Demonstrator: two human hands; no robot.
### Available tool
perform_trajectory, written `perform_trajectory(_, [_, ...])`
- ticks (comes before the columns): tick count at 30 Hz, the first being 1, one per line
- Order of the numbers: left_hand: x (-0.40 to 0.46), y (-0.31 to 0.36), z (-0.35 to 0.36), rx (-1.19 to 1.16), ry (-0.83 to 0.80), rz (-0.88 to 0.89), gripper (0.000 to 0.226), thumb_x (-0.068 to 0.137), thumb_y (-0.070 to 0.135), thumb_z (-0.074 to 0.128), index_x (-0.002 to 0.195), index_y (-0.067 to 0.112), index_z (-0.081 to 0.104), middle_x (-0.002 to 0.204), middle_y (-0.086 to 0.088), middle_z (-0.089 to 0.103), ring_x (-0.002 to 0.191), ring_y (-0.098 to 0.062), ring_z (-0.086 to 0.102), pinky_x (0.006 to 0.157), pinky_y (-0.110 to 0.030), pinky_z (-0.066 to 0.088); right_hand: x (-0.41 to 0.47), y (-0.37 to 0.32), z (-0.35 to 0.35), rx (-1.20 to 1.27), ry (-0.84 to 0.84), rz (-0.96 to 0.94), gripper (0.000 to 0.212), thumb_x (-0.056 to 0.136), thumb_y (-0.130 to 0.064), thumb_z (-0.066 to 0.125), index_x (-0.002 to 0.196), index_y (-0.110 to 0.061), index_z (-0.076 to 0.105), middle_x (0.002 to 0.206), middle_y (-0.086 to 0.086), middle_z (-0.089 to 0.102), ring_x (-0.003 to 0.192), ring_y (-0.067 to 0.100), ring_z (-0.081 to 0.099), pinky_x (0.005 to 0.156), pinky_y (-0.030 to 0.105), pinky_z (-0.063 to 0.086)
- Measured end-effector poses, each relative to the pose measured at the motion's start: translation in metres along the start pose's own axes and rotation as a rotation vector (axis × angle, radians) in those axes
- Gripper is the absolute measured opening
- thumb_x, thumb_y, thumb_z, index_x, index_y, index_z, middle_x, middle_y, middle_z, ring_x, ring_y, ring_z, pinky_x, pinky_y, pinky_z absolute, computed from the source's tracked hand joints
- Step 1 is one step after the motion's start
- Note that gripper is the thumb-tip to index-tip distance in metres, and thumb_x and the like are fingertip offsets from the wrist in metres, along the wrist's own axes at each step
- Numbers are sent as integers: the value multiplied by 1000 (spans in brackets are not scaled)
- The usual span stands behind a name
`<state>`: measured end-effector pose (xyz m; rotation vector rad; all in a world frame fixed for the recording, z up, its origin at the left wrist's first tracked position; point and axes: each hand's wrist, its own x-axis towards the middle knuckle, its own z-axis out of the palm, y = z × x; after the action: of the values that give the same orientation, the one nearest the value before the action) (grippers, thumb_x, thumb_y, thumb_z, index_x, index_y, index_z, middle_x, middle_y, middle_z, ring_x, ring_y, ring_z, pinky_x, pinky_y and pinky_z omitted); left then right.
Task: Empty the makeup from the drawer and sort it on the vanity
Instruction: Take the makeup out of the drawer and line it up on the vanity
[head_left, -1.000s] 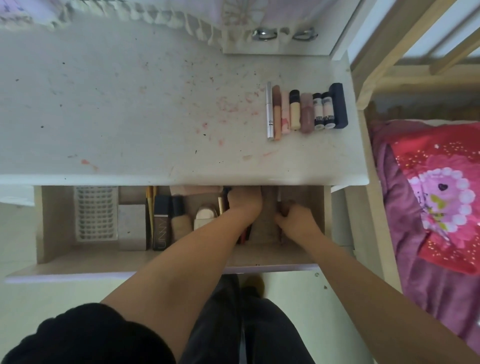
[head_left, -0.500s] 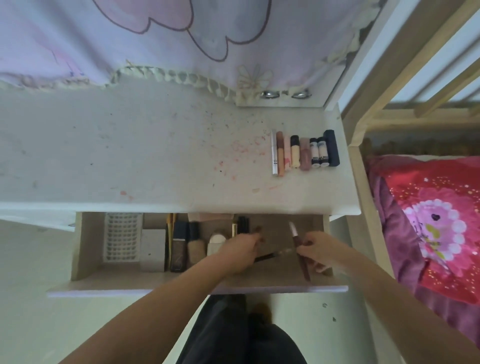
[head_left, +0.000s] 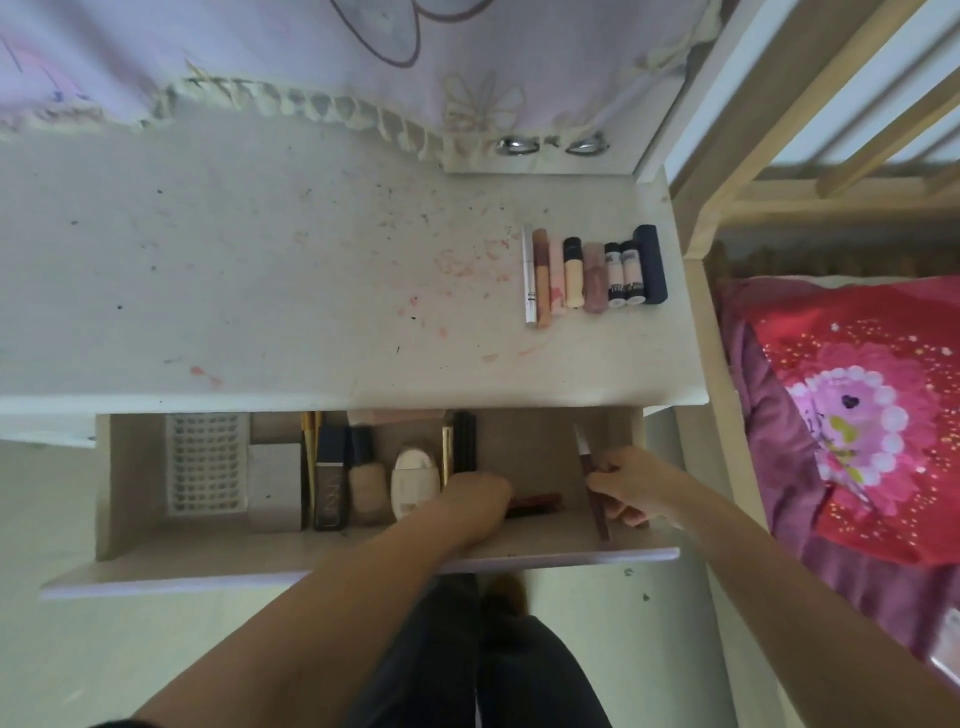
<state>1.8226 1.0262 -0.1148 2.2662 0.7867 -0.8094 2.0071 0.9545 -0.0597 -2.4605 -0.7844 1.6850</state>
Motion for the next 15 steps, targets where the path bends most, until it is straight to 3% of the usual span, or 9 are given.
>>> perform_trajectory(7, [8,11,-4,127,-36,-18,17,94,12,47,102,8,61,103,-10,62,91,-26,59,71,-32,43,-1,10,-1,17,20,-27,16,88,-21,56,72,-18,55,48,-3,59,37,3,55,38,14,40])
perform_trajectory(12, [-7,10,-15,179,66,-36,17,93,9,50,106,5,60,103,-12,62,91,-30,61,70,-35,46,-16,0,-8,-66,-2,-125,13,91,-24,55,79,-18,56,61,0,62,45,5,57,40,15,41])
perform_trajectory(15, [-31,2,-26,33,178,55,22,95,23,48,109,12,61,107,-6,58,92,-23,58,70,-33,45,-32,-12,-16,-154,-51,-256,13,92,-25,55,80,-21,54,76,4,67,57,11,60,44,15,43])
